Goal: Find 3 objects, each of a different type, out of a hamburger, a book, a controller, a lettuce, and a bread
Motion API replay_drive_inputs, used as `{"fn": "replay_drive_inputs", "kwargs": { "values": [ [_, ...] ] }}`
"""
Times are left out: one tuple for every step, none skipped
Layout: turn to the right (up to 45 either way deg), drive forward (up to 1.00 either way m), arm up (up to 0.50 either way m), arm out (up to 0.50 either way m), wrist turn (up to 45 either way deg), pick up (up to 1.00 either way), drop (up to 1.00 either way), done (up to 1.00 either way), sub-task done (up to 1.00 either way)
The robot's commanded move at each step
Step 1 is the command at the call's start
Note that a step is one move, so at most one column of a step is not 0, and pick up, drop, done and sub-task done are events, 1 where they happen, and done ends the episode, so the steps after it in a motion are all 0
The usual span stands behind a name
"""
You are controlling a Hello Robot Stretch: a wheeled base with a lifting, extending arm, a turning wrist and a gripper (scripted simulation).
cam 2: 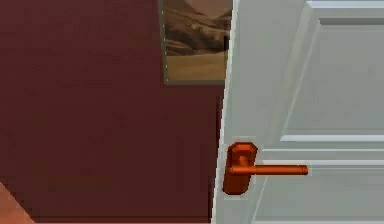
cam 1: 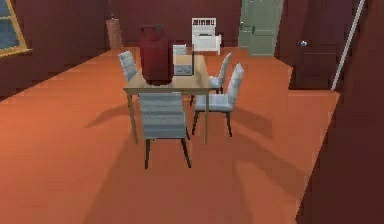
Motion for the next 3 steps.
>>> {"fn": "replay_drive_inputs", "kwargs": {
  "values": [
    [18.0,0.0,0.0,0.0,0.0,0.0,0.0,0.0,0.0],
    [0.0,1.0,0.0,0.0,0.0,0.0,0.0,0.0,0.0],
    [3.0,0.0,0.0,0.0,0.0,0.0,0.0,0.0,0.0]
  ]
}}
